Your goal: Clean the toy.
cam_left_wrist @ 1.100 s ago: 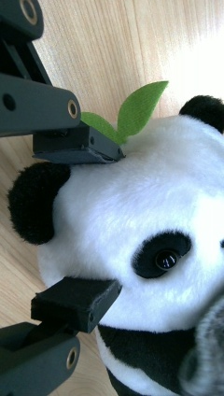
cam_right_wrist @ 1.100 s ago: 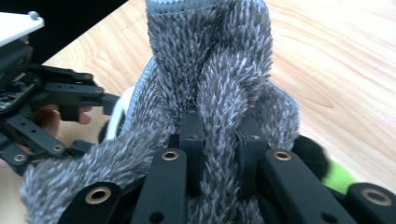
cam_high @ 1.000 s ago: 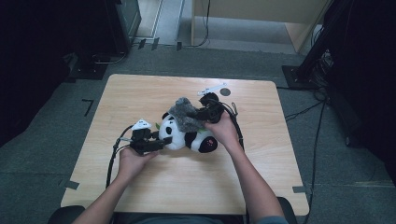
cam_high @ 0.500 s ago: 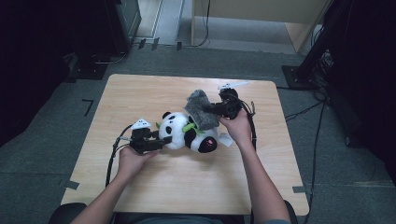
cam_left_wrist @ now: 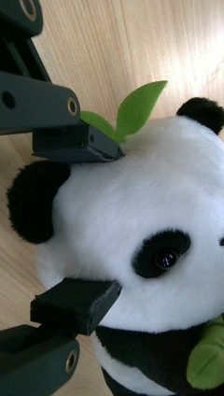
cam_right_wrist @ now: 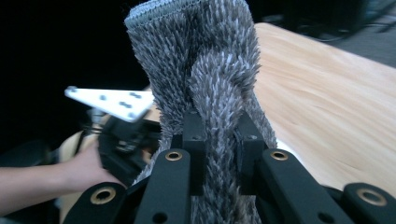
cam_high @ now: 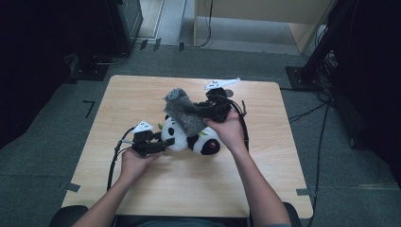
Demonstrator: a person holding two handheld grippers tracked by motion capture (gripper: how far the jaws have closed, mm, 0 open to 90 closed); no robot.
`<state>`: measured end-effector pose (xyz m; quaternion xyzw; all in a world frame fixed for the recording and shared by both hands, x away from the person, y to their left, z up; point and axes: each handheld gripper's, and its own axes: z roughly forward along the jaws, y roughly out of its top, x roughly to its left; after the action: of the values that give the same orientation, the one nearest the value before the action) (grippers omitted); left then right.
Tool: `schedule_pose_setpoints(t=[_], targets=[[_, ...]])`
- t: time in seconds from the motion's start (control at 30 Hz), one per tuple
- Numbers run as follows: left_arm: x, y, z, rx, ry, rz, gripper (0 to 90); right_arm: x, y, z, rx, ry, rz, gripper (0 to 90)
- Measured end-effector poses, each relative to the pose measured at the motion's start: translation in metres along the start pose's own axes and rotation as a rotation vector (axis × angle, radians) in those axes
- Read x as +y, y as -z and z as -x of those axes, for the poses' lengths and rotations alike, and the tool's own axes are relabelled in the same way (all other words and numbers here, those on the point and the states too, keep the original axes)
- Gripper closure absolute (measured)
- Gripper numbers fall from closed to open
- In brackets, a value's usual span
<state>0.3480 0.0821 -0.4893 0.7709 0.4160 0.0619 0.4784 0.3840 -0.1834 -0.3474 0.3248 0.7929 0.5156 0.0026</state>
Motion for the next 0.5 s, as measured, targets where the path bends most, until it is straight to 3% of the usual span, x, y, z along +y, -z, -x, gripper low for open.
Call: schedule_pose_setpoints(t=[0.17,0.27,0.33,0.4,0.43,0.5], targets=[[0.0,0.0,0.003,0.01,-0.001,0.0,39.4,-0.003,-0.028,-0.006,0.036,0.016,-0.026,79.7],[0.0,0.001,0.005,0.015,0.001,0.0,39.5,-0.01,-0.047,-0.002,0.059,-0.005,-0.068,79.7],[0.0,0.001,0.005,0.016,0.0,-0.001,39.7,-0.015,-0.061,0.003,0.052,-0.009,-0.131,79.5],[0.0,0.0,0.004,0.019,0.006,-0.007,39.9,-0.024,-0.075,0.01,-0.002,-0.005,-0.22,79.5],[0.0,0.0,0.004,0.02,0.006,-0.014,40.0,-0.028,-0.078,0.013,0.003,-0.003,-0.228,79.8],[0.0,0.0,0.004,0.015,0.005,-0.016,40.2,-0.033,-0.078,0.019,0.029,-0.05,-0.209,80.0]])
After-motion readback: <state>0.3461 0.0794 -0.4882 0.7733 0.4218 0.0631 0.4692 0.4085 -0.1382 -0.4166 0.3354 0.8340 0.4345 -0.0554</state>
